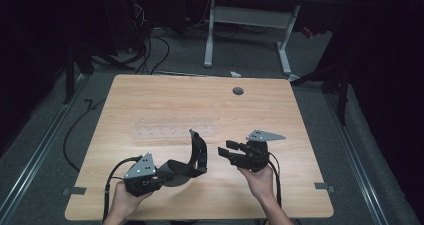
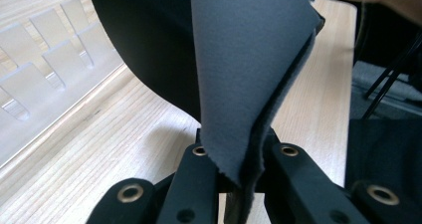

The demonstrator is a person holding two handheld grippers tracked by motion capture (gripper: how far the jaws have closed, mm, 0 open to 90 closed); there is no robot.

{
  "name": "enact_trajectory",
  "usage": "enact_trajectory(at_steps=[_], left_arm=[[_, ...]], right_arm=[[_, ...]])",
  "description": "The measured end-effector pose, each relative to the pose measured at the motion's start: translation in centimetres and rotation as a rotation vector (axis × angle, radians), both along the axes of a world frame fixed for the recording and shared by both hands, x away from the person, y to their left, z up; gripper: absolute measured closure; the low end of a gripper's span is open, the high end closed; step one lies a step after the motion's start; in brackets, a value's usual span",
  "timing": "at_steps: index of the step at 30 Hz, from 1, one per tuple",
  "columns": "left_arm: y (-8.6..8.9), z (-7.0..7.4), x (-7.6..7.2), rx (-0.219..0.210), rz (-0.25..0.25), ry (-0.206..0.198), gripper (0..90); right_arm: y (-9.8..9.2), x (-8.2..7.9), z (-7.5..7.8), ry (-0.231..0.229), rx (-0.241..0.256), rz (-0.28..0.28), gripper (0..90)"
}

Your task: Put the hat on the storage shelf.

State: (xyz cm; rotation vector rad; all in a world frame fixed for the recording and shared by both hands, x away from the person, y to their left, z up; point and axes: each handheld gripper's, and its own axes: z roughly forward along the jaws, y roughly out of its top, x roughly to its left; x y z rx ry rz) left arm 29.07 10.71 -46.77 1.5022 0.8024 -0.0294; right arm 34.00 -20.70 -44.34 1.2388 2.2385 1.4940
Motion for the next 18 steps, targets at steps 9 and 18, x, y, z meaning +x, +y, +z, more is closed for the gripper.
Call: enact_trajectory(at_steps=[9, 18], left_arm=[[0.8, 0.6, 0.3, -0.044, 0.037, 0.017, 86.4], [2.1, 1.5, 0.5, -0.100, 0.060, 0.025, 86.4]], right_arm=[[-2.9, 0.8, -4.9, 0.009, -0.235, -0.190, 43.5], [-5.0, 1.7, -7.5, 0.022, -0.343, -0.314, 41.0]])
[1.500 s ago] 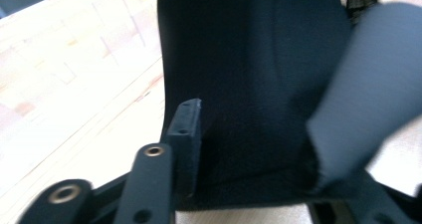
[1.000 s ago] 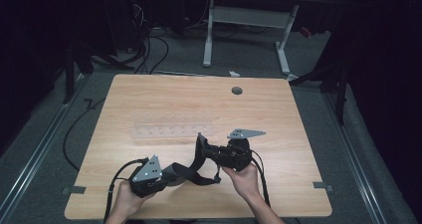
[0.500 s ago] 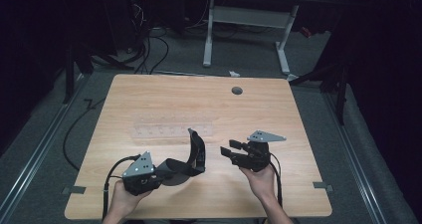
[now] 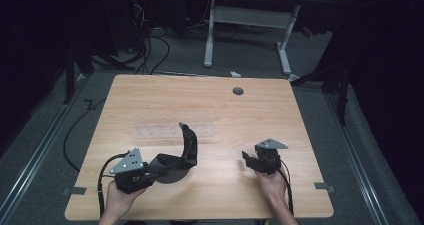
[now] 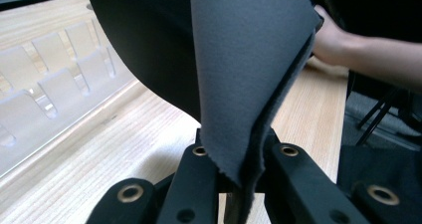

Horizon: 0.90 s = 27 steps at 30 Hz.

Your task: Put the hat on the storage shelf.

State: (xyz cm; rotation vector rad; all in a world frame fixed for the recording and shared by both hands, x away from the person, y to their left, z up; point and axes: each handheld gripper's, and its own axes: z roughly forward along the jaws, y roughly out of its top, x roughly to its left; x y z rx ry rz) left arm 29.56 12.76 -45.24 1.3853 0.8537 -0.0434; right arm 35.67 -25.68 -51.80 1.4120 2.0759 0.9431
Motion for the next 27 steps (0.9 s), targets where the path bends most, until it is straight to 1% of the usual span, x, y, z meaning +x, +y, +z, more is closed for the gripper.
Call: enact_trajectory(at_steps=[1, 2, 3, 4, 5, 6, 7, 10, 12, 13, 15, 16, 17, 18, 19, 20, 25, 27], left_arm=[[0.0, 0.0, 0.0, 0.000, 0.000, 0.000, 86.4], [0.2, 0.2, 0.2, -0.008, 0.018, 0.001, 86.3], [0.2, 0.2, 0.2, -0.008, 0.018, 0.001, 86.3], [0.3, 0.2, 0.3, 0.000, 0.028, -0.004, 86.3], [0.4, 0.3, 0.4, 0.013, 0.038, -0.009, 86.3], [0.4, 0.3, 0.4, 0.014, 0.042, -0.010, 86.3], [0.6, 0.5, 0.5, 0.018, 0.048, -0.014, 86.3], [0.9, 0.8, 0.7, 0.011, 0.057, -0.017, 86.3], [1.0, 0.9, 0.8, 0.006, 0.060, -0.017, 86.3], [1.3, 1.1, 1.0, -0.001, 0.073, -0.020, 86.3], [1.5, 1.2, 1.1, -0.003, 0.078, -0.025, 86.3], [1.8, 1.4, 1.2, -0.015, 0.090, -0.028, 86.3], [1.8, 1.4, 1.2, -0.015, 0.090, -0.028, 86.3], [2.0, 1.5, 1.4, -0.019, 0.097, -0.029, 86.3], [2.1, 1.6, 1.4, -0.020, 0.102, -0.028, 86.3], [2.3, 1.7, 1.6, -0.022, 0.114, -0.028, 86.3], [2.8, 1.9, 2.0, -0.027, 0.133, -0.028, 86.2], [3.1, 2.0, 2.2, -0.041, 0.147, -0.034, 86.2]], right_arm=[[0.0, 0.0, 0.0, 0.000, 0.000, 0.000, 41.0], [-0.2, 0.1, -0.2, 0.000, -0.024, -0.015, 40.7], [-0.2, 0.1, -0.2, 0.000, -0.024, -0.015, 40.7], [-0.3, 0.2, -0.3, 0.004, -0.028, -0.020, 40.3], [-0.4, 0.3, -0.5, 0.007, -0.043, -0.030, 39.6], [-0.4, 0.3, -0.5, 0.007, -0.043, -0.030, 39.6], [-0.5, 0.5, -0.7, 0.005, -0.062, -0.034, 39.0], [-0.6, 0.6, -1.0, 0.012, -0.075, -0.049, 38.5], [-0.7, 0.6, -1.2, 0.005, -0.081, -0.057, 37.5], [-0.8, 0.7, -1.3, 0.000, -0.074, -0.059, 37.4], [-1.0, 0.7, -1.3, 0.005, -0.067, -0.064, 37.5], [-1.2, 0.8, -1.3, 0.009, -0.058, -0.067, 37.3], [-1.2, 0.8, -1.3, 0.009, -0.058, -0.067, 37.3], [-1.4, 0.9, -1.3, 0.023, -0.038, -0.077, 37.4], [-1.5, 0.9, -1.3, 0.023, -0.032, -0.082, 37.7], [-1.6, 1.0, -1.3, 0.022, -0.034, -0.085, 37.5], [-1.6, 1.0, -1.3, 0.023, -0.037, -0.085, 37.3], [-1.6, 1.0, -1.3, 0.023, -0.037, -0.085, 37.2]])
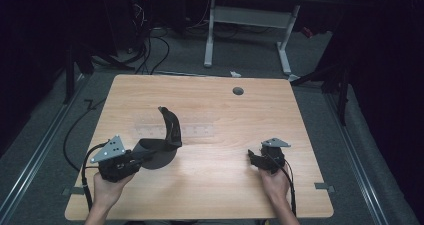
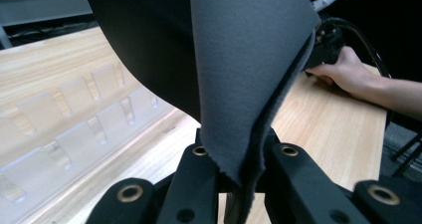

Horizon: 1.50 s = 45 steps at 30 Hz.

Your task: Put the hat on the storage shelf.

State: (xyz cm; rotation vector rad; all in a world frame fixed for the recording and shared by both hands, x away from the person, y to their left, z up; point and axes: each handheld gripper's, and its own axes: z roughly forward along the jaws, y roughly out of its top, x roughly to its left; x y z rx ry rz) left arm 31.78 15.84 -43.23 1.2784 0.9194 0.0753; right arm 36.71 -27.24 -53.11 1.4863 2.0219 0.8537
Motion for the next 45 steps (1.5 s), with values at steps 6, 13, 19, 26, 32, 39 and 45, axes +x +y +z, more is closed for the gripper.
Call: enact_trajectory(at_steps=[6, 13, 19, 26, 32, 39, 45], left_arm=[[0.5, 0.4, 0.6, -0.005, 0.032, -0.013, 86.3], [0.8, 0.4, 1.4, -0.011, 0.067, -0.022, 86.2], [1.1, 0.3, 2.0, -0.006, 0.097, -0.033, 86.3], [1.7, 0.5, 2.6, -0.014, 0.145, -0.046, 86.3], [2.0, 0.3, 3.4, -0.008, 0.176, -0.051, 86.3], [2.4, 0.3, 4.5, -0.013, 0.221, -0.052, 86.3], [2.6, 0.3, 5.4, 0.002, 0.259, -0.064, 86.3]], right_arm=[[0.0, 0.0, 0.0, 0.000, 0.000, 0.000, 37.0], [0.0, 0.0, 0.0, 0.000, 0.000, -0.001, 37.0], [0.0, 0.0, 0.0, 0.000, 0.000, -0.001, 37.0], [0.0, 0.0, 0.0, 0.000, 0.000, -0.001, 37.0], [0.0, 0.0, 0.0, 0.000, 0.000, -0.001, 37.0], [0.0, 0.0, 0.0, 0.000, 0.000, -0.001, 37.0], [0.0, 0.0, 0.0, 0.000, 0.000, -0.001, 37.0]])
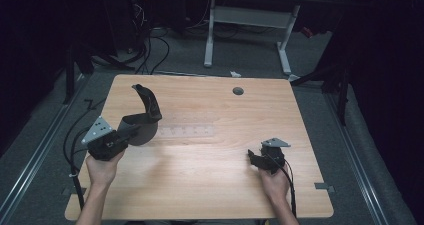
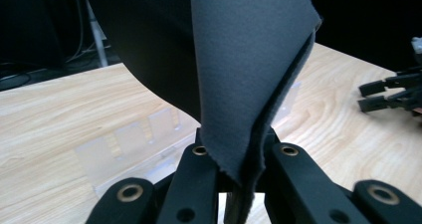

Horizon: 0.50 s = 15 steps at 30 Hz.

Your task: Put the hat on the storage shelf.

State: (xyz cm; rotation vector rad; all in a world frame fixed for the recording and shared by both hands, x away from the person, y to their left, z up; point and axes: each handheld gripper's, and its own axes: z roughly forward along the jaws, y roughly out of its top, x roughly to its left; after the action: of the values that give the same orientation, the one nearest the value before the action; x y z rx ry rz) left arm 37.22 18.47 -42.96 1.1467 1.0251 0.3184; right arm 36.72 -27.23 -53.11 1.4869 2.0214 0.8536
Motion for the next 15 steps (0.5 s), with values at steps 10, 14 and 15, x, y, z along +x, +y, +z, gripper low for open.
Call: enact_trajectory(at_steps=[10, 14, 15], left_arm=[[0.7, -0.4, 1.2, 0.006, 0.052, 0.002, 86.3], [1.0, -0.5, 1.6, 0.009, 0.078, 0.000, 86.3], [1.1, -0.5, 1.7, 0.013, 0.090, -0.008, 86.3]], right_arm=[[0.0, 0.0, 0.0, 0.000, 0.000, 0.000, 37.0], [0.0, 0.0, 0.0, 0.000, 0.000, 0.001, 36.7], [0.0, 0.0, 0.0, 0.001, 0.000, 0.002, 36.7]])
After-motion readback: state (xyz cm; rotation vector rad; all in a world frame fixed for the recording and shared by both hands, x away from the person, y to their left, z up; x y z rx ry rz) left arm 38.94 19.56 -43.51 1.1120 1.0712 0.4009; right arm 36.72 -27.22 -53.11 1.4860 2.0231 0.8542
